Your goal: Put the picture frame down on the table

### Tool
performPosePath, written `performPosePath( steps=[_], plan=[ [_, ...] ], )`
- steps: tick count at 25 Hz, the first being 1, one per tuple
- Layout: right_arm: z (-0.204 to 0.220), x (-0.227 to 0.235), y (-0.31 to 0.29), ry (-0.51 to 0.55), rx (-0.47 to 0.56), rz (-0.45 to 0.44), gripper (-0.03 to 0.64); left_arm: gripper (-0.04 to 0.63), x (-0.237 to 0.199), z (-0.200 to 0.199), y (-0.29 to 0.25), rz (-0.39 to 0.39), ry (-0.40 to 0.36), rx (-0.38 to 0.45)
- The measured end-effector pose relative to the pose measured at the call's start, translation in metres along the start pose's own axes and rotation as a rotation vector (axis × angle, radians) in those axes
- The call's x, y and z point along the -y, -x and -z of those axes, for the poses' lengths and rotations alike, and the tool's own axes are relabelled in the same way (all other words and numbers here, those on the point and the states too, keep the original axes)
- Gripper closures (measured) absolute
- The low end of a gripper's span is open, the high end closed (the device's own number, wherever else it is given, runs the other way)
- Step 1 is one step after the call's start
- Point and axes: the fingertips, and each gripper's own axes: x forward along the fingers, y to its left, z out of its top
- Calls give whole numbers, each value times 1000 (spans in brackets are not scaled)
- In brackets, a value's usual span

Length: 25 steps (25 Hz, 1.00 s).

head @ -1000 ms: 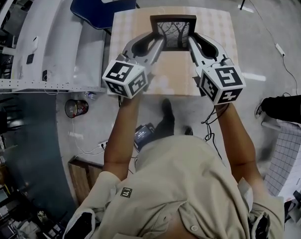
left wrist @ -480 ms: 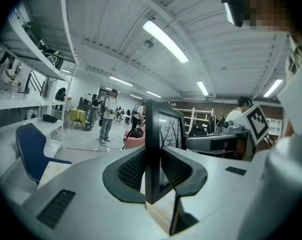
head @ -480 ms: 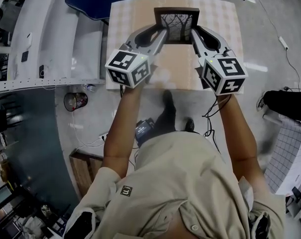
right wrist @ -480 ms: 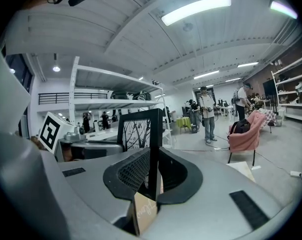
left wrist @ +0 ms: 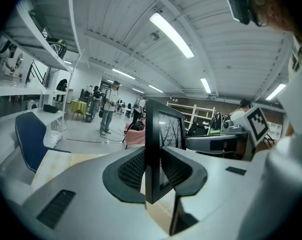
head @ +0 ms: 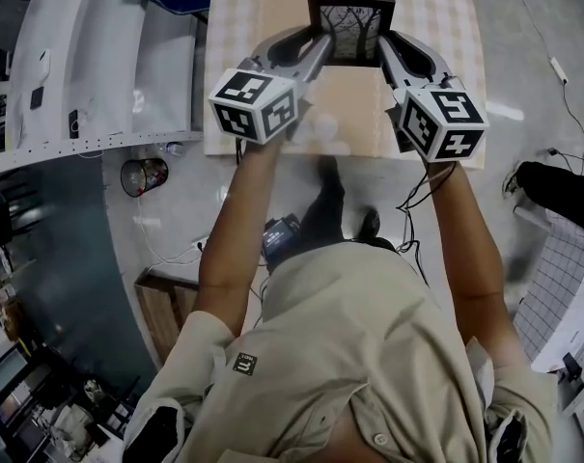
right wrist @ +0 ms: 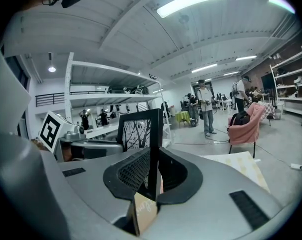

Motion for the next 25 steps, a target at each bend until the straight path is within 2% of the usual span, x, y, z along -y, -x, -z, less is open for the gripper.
performPosePath(
  steps=[25],
  plan=[
    [72, 28, -37, -55, -120, 44, 554, 502, -34, 75, -37, 31, 138, -109]
  ],
)
